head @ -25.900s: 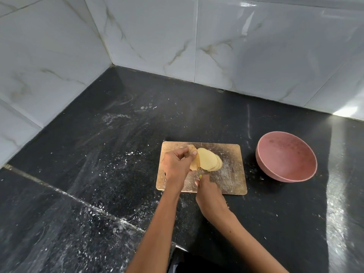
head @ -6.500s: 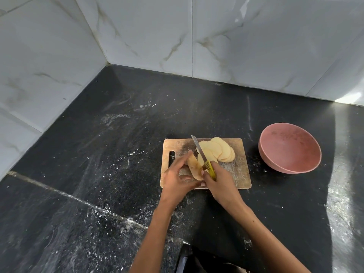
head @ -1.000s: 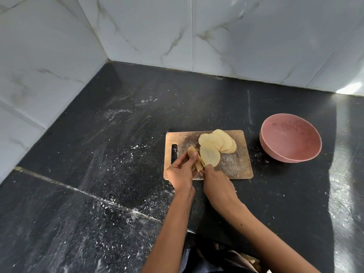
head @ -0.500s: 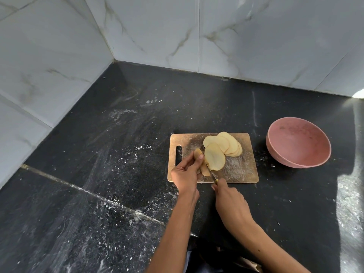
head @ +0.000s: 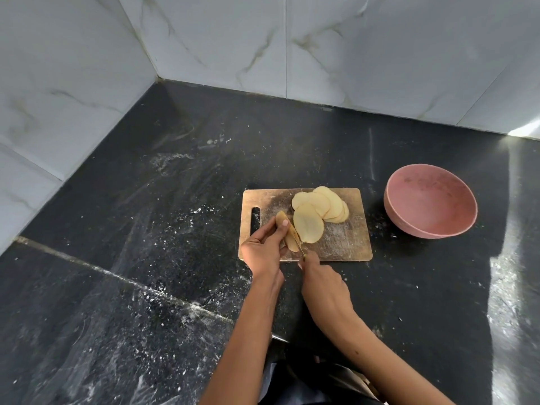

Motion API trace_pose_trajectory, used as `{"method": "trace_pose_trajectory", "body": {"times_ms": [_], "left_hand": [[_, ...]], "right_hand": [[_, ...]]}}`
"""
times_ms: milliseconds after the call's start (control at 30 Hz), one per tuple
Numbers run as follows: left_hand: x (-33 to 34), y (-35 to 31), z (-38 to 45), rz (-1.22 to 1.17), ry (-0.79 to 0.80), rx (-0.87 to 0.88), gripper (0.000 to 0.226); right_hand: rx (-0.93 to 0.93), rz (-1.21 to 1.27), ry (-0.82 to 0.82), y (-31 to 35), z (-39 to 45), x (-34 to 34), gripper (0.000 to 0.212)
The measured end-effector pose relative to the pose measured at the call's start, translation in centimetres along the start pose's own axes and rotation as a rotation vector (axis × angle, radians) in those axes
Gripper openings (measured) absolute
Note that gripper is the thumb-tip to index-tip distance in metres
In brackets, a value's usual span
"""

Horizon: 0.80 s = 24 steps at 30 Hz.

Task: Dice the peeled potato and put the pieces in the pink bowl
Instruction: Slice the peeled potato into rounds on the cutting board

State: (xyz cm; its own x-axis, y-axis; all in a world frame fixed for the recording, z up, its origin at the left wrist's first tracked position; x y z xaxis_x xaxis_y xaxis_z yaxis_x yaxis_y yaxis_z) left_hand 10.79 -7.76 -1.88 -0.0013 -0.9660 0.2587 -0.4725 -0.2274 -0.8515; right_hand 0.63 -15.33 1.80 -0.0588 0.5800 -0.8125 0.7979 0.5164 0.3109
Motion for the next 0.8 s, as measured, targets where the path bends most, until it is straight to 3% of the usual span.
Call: {"method": "trace_pose_trajectory", "body": {"times_ms": [267, 500, 800], "left_hand": [[0.1, -0.7, 0.0, 0.024, 0.028, 0.02, 0.029], [0.7, -0.8, -0.1, 0.106, 0.067, 0.063, 0.031], [0.4, -1.1, 0.0, 0.09, 0.047, 0.044, 0.029]], "right_hand": [[-0.012, 0.004, -0.049, 1.6, 1.4, -0.4, 0.015], [0.012, 0.043, 0.017, -1.3, -0.3, 0.7, 0.013], [-0.002, 0.031, -0.031, 0.3, 1.2, 0.5, 0.015]]}}
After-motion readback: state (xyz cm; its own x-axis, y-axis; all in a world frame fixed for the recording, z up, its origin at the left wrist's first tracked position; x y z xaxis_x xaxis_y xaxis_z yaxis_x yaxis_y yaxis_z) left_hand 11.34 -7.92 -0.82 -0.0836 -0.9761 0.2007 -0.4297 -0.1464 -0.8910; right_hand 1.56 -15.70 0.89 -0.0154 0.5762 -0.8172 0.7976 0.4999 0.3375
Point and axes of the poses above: each hand's wrist, its own z-axis towards the middle knuckle, its own x-axis out of the palm, y = z × x, the point moved 10 cm from there along z, towards the middle knuckle, and after that the axes turned 9 degrees about x, right-handed, at the moved point
